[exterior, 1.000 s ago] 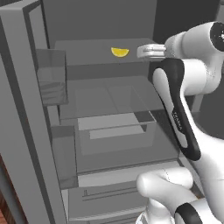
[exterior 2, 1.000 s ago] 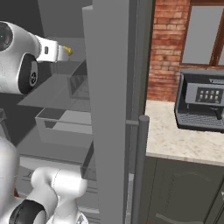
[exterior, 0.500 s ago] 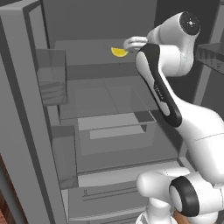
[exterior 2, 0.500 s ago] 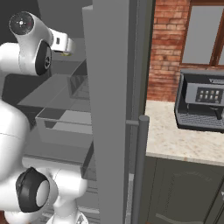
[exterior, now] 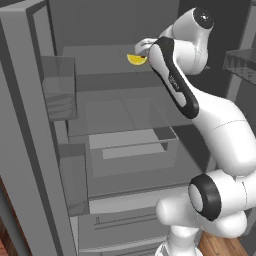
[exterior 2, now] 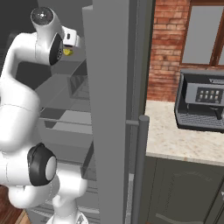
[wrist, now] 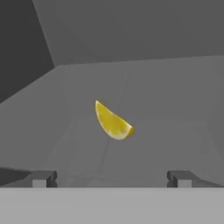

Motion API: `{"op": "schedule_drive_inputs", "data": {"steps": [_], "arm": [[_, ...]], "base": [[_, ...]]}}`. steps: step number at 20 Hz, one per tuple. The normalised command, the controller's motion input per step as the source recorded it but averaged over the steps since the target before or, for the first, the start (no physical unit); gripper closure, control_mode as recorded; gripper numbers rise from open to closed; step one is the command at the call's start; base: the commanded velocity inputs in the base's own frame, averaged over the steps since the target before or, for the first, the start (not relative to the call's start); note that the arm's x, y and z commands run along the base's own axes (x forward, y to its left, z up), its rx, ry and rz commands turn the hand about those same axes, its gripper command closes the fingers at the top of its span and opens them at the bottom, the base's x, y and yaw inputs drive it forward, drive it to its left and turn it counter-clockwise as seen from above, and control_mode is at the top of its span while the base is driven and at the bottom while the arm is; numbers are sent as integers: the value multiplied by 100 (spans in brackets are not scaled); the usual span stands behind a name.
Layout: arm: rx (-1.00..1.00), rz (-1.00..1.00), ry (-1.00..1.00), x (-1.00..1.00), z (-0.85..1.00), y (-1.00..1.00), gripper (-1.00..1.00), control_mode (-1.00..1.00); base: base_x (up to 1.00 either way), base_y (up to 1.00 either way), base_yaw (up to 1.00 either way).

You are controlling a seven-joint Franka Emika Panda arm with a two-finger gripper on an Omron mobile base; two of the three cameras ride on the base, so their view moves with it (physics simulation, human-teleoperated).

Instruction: There is a bowl on the dining counter. Grab a lemon wedge from the fridge and place it in the bowl. Then get the liquor bottle and glass cup from the cabinet and place them next to the bowl.

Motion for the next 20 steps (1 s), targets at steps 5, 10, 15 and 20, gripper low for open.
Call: {"op": "schedule_drive_inputs", "data": {"steps": [5,10,15,20], "arm": [[0,7,1,49,-12,7,-100,-100],[0,5,0,41,-14,0,-100,-100],[0,4,0,36,-15,0,-100,-100],[0,3,0,25,-8,3,-100,-100]], "base": [[0,0,0],[0,0,0],[0,0,0],[0,0,0]]}}
